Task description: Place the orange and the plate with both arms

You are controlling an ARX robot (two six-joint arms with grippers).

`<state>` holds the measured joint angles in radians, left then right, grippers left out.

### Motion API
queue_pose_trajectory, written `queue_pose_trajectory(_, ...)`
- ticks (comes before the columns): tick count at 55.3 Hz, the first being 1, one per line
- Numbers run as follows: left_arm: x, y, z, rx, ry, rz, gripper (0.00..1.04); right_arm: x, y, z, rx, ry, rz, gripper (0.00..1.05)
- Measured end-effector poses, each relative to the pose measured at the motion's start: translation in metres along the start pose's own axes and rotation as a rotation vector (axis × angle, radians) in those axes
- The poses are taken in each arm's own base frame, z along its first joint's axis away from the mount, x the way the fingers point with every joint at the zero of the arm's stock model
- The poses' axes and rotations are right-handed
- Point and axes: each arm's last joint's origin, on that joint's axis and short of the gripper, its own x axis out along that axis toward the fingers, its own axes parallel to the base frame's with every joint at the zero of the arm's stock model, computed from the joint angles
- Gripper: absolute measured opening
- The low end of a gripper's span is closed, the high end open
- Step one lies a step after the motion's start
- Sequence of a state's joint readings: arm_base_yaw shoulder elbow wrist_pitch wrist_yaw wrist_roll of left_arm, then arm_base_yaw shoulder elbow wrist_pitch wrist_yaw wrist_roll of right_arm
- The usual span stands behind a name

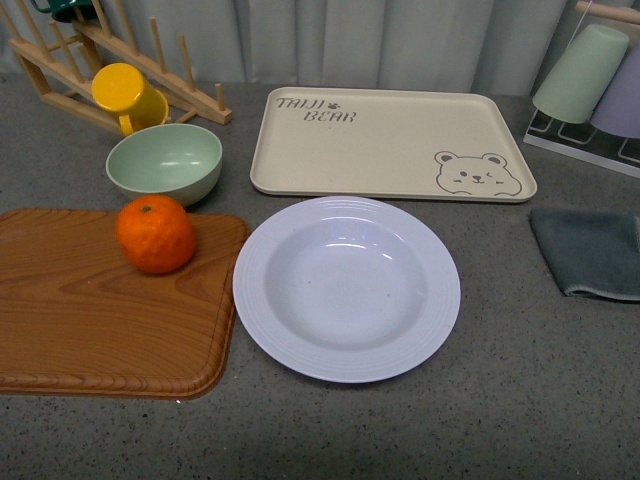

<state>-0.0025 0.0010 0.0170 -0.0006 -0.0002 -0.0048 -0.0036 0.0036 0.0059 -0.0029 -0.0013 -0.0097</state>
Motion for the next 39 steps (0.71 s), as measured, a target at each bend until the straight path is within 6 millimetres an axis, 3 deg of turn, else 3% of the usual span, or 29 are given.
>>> queue_pose_trajectory(30,0.0000,0.0000,0.0000,0.000,0.000,0.000,0.98,0.0000,0.0000,0.0000,0.000,0.000,0.000,0.96)
queue_pose_trajectory(39,0.0080,0.0042,-0.0070,-0.140,0.107,0.331,0.98,0.0000,0.0001,0.0000,0.000,0.000,0.001,0.96)
